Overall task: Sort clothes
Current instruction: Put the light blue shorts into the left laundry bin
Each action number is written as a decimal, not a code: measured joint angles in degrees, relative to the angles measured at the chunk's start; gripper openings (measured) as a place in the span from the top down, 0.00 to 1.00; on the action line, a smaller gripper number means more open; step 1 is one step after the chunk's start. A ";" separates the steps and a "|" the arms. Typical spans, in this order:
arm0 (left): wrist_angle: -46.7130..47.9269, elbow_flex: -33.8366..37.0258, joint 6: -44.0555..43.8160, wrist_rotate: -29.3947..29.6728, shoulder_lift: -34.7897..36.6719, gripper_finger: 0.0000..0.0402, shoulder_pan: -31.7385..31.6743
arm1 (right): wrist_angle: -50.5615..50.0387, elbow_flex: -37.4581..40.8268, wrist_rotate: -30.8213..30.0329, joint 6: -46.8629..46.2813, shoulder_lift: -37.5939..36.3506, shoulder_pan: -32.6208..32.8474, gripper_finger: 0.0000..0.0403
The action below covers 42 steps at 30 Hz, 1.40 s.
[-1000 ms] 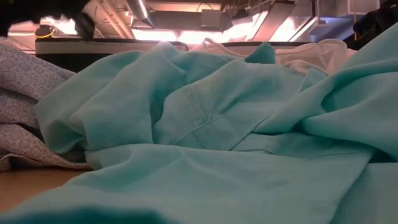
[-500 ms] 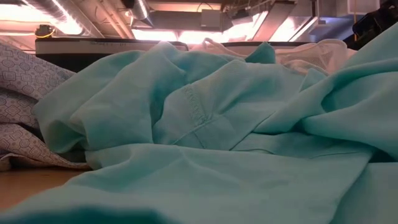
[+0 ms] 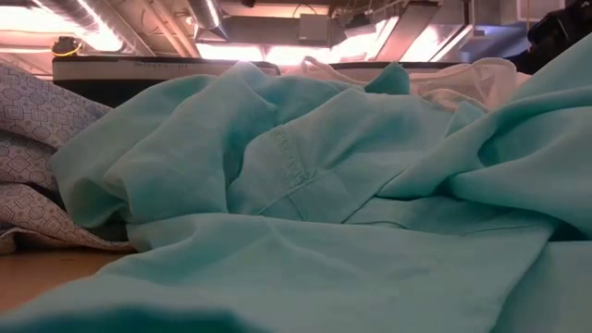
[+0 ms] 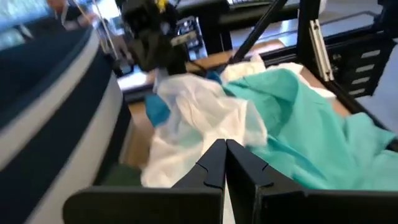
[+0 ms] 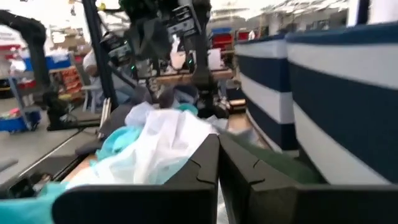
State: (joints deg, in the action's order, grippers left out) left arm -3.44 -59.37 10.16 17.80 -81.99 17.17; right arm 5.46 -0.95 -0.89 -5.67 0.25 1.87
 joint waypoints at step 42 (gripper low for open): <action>24.15 -4.48 -23.58 -1.15 -7.42 0.31 -0.74 | 17.30 -0.11 5.92 -3.06 2.63 -0.02 0.27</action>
State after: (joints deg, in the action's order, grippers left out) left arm 20.71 -63.86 -13.42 16.65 -89.41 16.43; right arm 22.76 -1.06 5.03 -8.73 2.88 1.85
